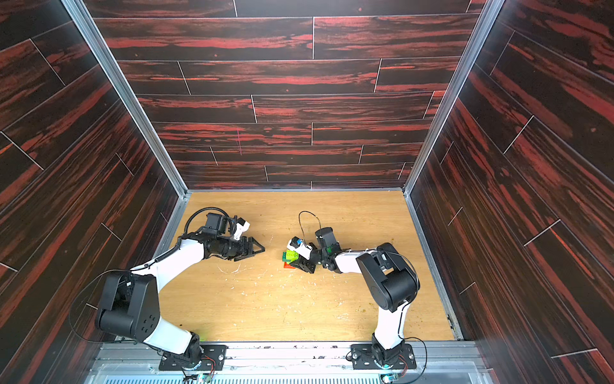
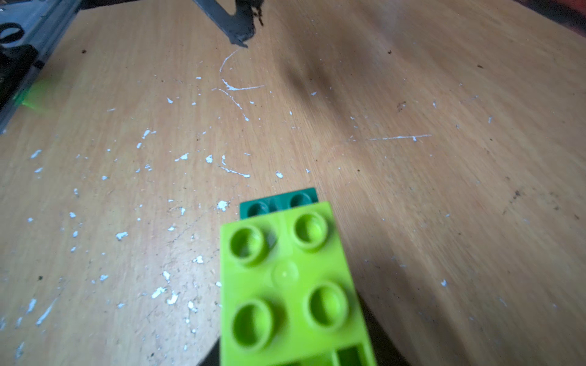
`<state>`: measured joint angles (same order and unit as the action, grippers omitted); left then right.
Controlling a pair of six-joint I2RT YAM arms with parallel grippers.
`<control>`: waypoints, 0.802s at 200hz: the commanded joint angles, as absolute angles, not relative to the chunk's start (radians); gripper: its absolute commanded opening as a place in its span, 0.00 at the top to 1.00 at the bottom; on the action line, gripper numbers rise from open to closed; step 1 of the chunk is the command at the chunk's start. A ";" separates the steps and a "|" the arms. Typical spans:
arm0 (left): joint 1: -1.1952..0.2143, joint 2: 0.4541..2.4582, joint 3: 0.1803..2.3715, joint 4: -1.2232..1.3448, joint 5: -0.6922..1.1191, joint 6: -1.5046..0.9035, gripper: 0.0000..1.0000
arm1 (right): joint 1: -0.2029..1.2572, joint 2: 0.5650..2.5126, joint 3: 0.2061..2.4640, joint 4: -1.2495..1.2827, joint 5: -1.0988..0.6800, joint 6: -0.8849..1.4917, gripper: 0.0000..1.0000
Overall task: Assemble the letter s with lego
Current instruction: Adjust the lego brick at the center of the board.
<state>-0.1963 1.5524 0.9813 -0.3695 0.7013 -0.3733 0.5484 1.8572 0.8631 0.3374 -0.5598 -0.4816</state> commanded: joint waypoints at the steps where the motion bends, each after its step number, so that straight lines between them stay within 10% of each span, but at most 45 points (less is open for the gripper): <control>1: -0.192 1.552 0.989 -0.393 0.718 -0.357 0.29 | 0.554 1.905 0.891 0.293 -0.605 -0.472 0.63; 160: -0.146 1.509 0.994 -0.448 0.677 -0.371 0.29 | 0.558 2.099 1.128 0.029 -1.028 0.078 0.71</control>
